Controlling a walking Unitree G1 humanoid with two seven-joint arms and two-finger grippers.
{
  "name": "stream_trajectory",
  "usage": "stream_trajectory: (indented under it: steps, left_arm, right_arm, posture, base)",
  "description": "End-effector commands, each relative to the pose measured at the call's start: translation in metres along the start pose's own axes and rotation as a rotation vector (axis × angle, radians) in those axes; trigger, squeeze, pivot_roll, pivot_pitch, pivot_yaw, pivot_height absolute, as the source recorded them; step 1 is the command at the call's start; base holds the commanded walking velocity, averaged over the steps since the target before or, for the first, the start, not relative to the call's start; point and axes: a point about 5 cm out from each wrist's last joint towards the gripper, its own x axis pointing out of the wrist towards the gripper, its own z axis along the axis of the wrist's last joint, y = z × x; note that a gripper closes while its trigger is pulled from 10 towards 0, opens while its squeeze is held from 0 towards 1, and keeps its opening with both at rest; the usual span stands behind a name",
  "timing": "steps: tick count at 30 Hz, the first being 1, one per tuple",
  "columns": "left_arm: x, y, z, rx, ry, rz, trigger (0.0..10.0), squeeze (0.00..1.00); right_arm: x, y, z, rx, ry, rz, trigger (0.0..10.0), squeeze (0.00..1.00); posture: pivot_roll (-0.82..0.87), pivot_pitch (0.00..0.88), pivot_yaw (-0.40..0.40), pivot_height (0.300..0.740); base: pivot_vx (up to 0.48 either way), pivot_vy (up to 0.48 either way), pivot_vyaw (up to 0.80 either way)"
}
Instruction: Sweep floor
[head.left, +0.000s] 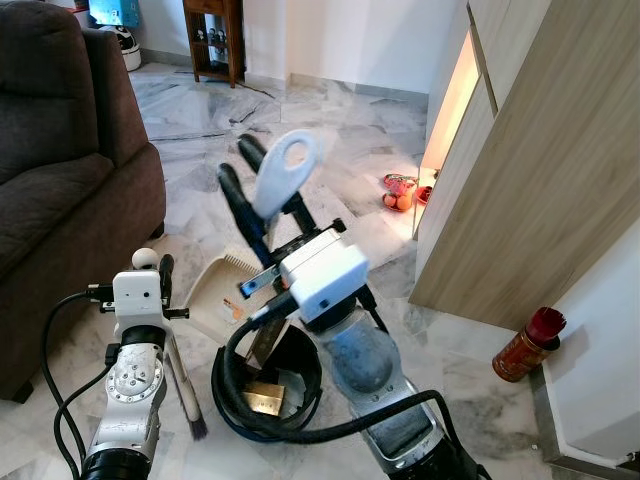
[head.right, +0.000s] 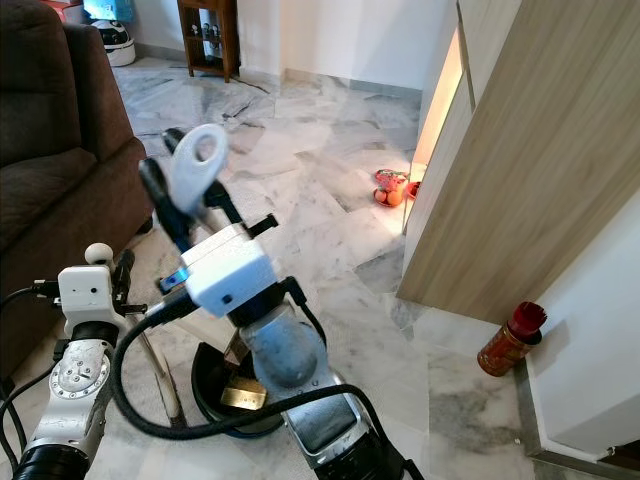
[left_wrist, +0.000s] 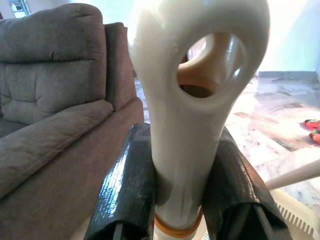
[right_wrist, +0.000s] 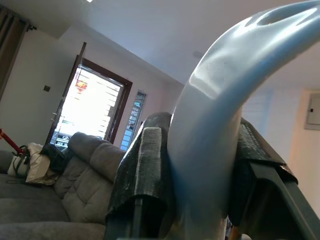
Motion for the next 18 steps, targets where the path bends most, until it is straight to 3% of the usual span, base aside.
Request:
stream_trajectory:
  steps: [1, 9, 12, 14, 18]
  left_arm:
    - [0.005, -0.002, 0.011, 0.007, -0.066, -0.005, 10.0, 0.00]
    - [0.005, -0.002, 0.011, 0.007, -0.067, -0.001, 10.0, 0.00]
    - [0.005, -0.002, 0.011, 0.007, -0.067, -0.001, 10.0, 0.00]
    - [0.005, -0.002, 0.011, 0.006, -0.068, -0.001, 10.0, 0.00]
    - [0.005, -0.002, 0.011, 0.008, -0.066, -0.004, 10.0, 0.00]
  right_arm:
    - [0.001, 0.004, 0.015, 0.043, -0.076, -0.058, 10.0, 0.00]
    - [0.002, -0.006, 0.009, -0.005, -0.051, -0.092, 10.0, 0.00]
    - [0.006, -0.019, 0.007, -0.036, -0.049, -0.139, 10.0, 0.00]
    - [0.012, -0.038, 0.007, -0.059, -0.058, -0.200, 10.0, 0.00]
    - [0.015, -0.050, 0.007, -0.037, -0.056, -0.258, 10.0, 0.00]
  posture:
    - [0.12, 0.000, -0.070, 0.740]
    - [0.12, 0.000, -0.071, 0.740]
    - [0.12, 0.000, -0.071, 0.740]
    - [0.12, 0.000, -0.071, 0.740]
    - [0.12, 0.000, -0.068, 0.740]
  base:
    - [0.000, 0.000, 0.00]
    - [0.000, 0.000, 0.00]
    - [0.000, 0.000, 0.00]
    - [0.000, 0.000, 0.00]
    - [0.000, 0.000, 0.00]
